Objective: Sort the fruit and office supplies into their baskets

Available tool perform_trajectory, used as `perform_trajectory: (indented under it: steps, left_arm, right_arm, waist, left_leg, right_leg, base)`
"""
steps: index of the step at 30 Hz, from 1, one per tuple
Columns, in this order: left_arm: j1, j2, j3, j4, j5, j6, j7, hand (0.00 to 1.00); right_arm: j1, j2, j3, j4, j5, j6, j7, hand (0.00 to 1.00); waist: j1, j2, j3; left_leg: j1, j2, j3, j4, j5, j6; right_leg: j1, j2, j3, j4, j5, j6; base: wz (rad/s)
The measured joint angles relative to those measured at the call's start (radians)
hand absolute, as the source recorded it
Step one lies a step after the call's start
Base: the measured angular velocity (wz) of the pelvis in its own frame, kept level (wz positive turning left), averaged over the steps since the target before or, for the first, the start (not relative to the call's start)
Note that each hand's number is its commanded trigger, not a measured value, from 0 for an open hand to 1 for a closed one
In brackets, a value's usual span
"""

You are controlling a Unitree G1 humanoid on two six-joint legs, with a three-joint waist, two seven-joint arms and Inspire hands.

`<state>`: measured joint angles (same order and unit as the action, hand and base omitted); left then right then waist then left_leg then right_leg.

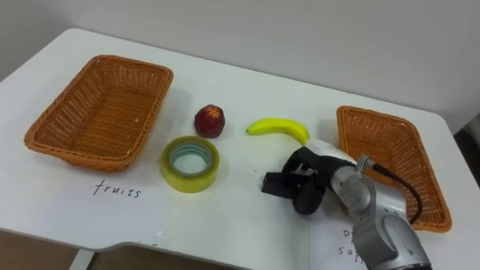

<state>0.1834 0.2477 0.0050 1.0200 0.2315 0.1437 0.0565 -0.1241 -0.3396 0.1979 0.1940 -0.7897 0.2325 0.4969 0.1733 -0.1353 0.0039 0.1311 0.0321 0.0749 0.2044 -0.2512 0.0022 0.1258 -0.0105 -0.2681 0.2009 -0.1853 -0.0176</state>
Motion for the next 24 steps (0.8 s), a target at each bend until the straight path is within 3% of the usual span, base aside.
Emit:
perform_trajectory:
  steps: [18, 24]
  left_arm:
    - [-0.004, 0.002, -0.017, 0.000, 0.022, 0.007, 0.001, 0.00]
    - [-0.004, 0.001, -0.029, 0.000, 0.019, 0.010, 0.001, 0.00]
  right_arm:
    - [-0.011, -0.001, 0.018, 0.005, -0.003, 0.010, -0.028, 1.00]
    - [0.029, -0.010, 0.016, -0.069, -0.005, 0.011, -0.037, 1.00]
  waist:
    - [0.000, 0.002, -0.0014]
    - [-0.002, 0.005, -0.0040]
  left_leg:
    - [-0.003, -0.002, -0.009, -0.002, 0.001, 0.000]
    - [-0.020, -0.002, -0.009, 0.002, 0.001, 0.000]
  right_leg:
    - [0.000, -0.001, -0.006, -0.001, 0.000, 0.000]
    - [-0.017, -0.001, -0.006, -0.001, 0.000, 0.000]
  base:
    - [0.01]
    - [0.00]
